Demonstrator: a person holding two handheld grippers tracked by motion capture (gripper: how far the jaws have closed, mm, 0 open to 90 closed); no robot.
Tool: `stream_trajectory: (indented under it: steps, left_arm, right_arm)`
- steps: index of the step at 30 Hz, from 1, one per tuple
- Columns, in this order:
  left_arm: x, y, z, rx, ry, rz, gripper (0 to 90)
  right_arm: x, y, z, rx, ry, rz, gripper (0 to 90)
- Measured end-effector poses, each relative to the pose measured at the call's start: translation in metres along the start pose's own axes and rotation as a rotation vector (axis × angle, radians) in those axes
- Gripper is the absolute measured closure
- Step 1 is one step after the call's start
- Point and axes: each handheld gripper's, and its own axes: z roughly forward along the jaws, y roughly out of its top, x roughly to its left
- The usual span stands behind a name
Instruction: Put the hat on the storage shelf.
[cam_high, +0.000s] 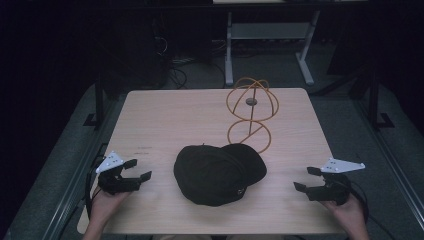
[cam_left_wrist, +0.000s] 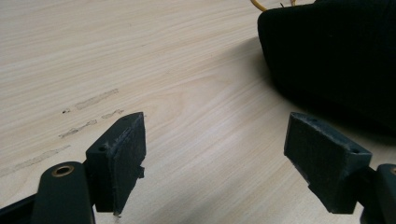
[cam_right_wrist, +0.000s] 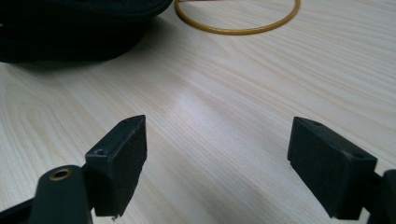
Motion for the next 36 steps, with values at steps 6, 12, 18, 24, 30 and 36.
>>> stream_trajectory:
  steps: [6,12,18,24,30,36]
  left_arm:
    - [-0.002,0.000,0.000,-0.006,-0.010,0.009,20.4]
    - [-0.003,0.000,0.000,0.003,-0.019,0.012,20.4]
    - [-0.002,0.000,0.001,0.000,-0.018,0.018,20.3]
    - [-0.001,0.000,0.002,0.005,-0.015,0.021,20.3]
    - [-0.001,0.000,0.002,0.004,-0.011,0.022,20.3]
    - [-0.001,0.000,0.003,0.008,-0.011,0.028,20.4]
  right_arm:
    - [0.004,0.002,0.002,-0.002,0.013,-0.022,17.6]
    - [0.015,0.011,0.002,-0.003,0.029,-0.039,15.8]
    - [0.028,0.021,0.004,-0.008,0.066,-0.068,14.1]
    - [0.040,0.032,0.007,-0.006,0.107,-0.094,14.1]
    - [0.052,0.046,0.009,0.012,0.136,-0.141,14.2]
    - [0.066,0.061,0.012,0.018,0.156,-0.197,14.5]
